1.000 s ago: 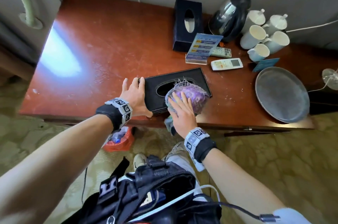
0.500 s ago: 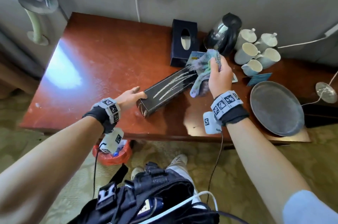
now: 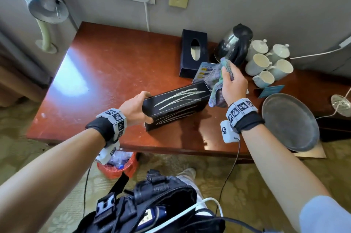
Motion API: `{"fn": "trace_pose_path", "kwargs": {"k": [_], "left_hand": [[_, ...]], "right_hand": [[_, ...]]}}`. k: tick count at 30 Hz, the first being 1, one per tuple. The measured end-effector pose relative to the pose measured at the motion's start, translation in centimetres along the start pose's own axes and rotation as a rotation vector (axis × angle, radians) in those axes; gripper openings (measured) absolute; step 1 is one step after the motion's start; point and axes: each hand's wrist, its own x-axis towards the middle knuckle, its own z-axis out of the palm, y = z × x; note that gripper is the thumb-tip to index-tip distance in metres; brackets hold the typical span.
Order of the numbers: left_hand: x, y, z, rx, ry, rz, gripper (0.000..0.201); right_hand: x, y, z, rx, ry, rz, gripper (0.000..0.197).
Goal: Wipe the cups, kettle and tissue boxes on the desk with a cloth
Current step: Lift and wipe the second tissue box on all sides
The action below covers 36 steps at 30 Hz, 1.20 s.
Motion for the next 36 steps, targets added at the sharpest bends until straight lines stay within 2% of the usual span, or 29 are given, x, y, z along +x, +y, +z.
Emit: {"fn": "trace_pose_path", "kwargs": {"k": [1, 3, 5, 8, 11, 15, 18, 19, 23, 25, 28, 30, 32, 35, 36], "left_hand": [[-0.1, -0.3, -0.1, 0.023, -0.013, 0.018, 0.088], [-0.4, -0.8, -0.1, 0.052, -0.018, 0.043, 0.09], [-0.4, -1.0, -0.1, 0.05, -0.002, 0.05, 0.09], [-0.3, -1.1, 0.0, 0.045, 0.025, 0.057, 0.088], [-0.2, -1.3, 0.2, 0.022, 0.04, 0.059, 0.088], [-0.3, -1.5, 0.5, -0.011, 0.066, 0.066, 0.087], [-0.4, -1.5, 0.6, -0.032, 0.061, 0.038, 0.086], [-0.4, -1.5, 0.6, -0.042, 0.056, 0.027, 0.086], [-0.4, -1.6, 0.7, -0.092, 0.042, 0.004, 0.087], [-0.4, -1.6, 0.8, -0.104, 0.051, 0.006, 0.087], [-0.4, -1.8, 0.9, -0.121, 0.068, 0.006, 0.087], [-0.5, -1.8, 1.0, -0.109, 0.076, 0.023, 0.089], [-0.5, -1.9, 1.1, -0.059, 0.076, 0.045, 0.093], [-0.8, -2.3, 1.0, 0.004, 0.027, 0.054, 0.098], [-1.0, -2.4, 0.9, 0.006, 0.022, 0.042, 0.097]], "right_hand": [[-0.4, 0.1, 0.4, -0.016, -0.063, -0.027, 0.038], [-2.1, 0.8, 2.2, -0.084, -0.279, -0.085, 0.038], [-4.3, 1.6, 4.6, -0.331, -0.404, -0.168, 0.042], [-6.1, 1.2, 6.5, -0.471, -0.317, -0.182, 0.054], [-8.7, -0.9, 8.6, -0.448, -0.277, -0.295, 0.048], [-12.6, -3.4, 11.3, -0.403, -0.393, -0.41, 0.047], [-10.3, -0.9, 9.3, -0.416, -0.455, -0.486, 0.047], [-9.0, 0.2, 8.1, -0.422, -0.425, -0.456, 0.046], [-5.6, 3.4, 4.1, -0.494, -0.414, -0.139, 0.044], [-5.9, 3.1, 4.5, -0.489, -0.355, -0.091, 0.043], [-9.1, 0.2, 7.5, -0.485, -0.27, -0.208, 0.046], [-12.3, -2.5, 10.0, -0.429, -0.29, -0.329, 0.046], [-14.4, -4.8, 11.0, -0.393, -0.32, -0.377, 0.043], [-13.9, -5.1, 9.7, -0.501, -0.538, -0.311, 0.045], [-13.1, -4.3, 8.8, -0.518, -0.567, -0.29, 0.047]]}}
